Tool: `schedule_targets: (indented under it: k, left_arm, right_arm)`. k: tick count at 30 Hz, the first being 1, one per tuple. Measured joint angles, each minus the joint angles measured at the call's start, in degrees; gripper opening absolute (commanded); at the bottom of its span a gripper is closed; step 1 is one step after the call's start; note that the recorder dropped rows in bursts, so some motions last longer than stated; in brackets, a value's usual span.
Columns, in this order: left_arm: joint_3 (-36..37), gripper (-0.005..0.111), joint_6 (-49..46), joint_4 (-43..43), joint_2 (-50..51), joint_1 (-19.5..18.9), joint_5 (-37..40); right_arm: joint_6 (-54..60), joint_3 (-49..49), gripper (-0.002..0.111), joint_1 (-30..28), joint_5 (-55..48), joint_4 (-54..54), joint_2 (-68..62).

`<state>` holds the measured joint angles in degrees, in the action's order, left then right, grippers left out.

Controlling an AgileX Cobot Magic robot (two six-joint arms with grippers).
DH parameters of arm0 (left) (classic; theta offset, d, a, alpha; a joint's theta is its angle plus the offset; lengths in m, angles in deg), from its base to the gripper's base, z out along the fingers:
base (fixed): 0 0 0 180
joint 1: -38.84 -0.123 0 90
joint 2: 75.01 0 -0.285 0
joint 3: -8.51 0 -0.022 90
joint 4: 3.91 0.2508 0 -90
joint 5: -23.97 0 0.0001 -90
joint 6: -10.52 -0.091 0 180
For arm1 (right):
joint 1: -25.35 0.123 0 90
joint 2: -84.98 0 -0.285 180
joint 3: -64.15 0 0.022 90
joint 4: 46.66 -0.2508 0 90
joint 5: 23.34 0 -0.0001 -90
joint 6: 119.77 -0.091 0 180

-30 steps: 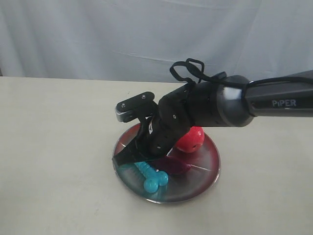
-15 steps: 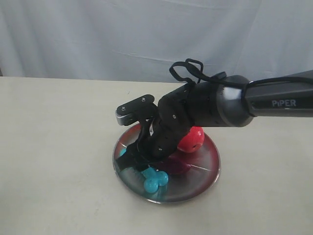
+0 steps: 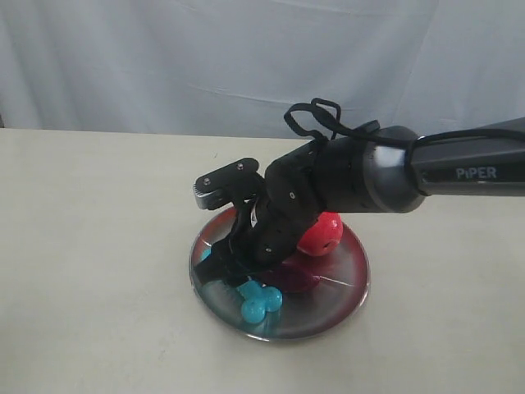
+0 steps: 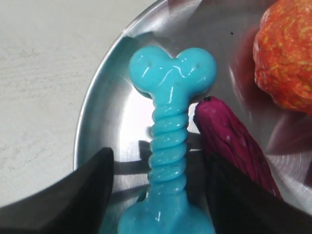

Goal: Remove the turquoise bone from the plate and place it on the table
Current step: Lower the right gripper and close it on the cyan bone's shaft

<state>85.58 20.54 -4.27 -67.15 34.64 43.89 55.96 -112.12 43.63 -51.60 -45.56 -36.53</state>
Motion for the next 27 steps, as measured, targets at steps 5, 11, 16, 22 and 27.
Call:
schedule_targets:
  k: [5, 11, 16, 22, 27]
  left_arm:
    - [0.00, 0.000, 0.00, 0.00, 0.00, 0.00, 0.00]
    - [0.00, 0.000, 0.00, 0.00, 0.00, 0.00, 0.00]
    - [0.00, 0.000, 0.00, 0.00, 0.00, 0.00, 0.00]
    - [0.00, 0.000, 0.00, 0.00, 0.00, 0.00, 0.00]
    - [0.00, 0.000, 0.00, 0.00, 0.00, 0.00, 0.00]
  right_arm:
    - [0.00, 0.00, 0.054, 0.00, 0.58, -0.77, -0.77]
    - [0.00, 0.00, 0.054, 0.00, 2.04, -1.10, -2.83]
    - [0.00, -0.04, 0.054, 0.00, 3.65, -1.10, -3.97]
    - [0.00, -0.04, 0.054, 0.00, 4.90, -1.10, -4.95]
    - [0.00, -0.04, 0.054, 0.00, 5.31, -1.10, -5.29]
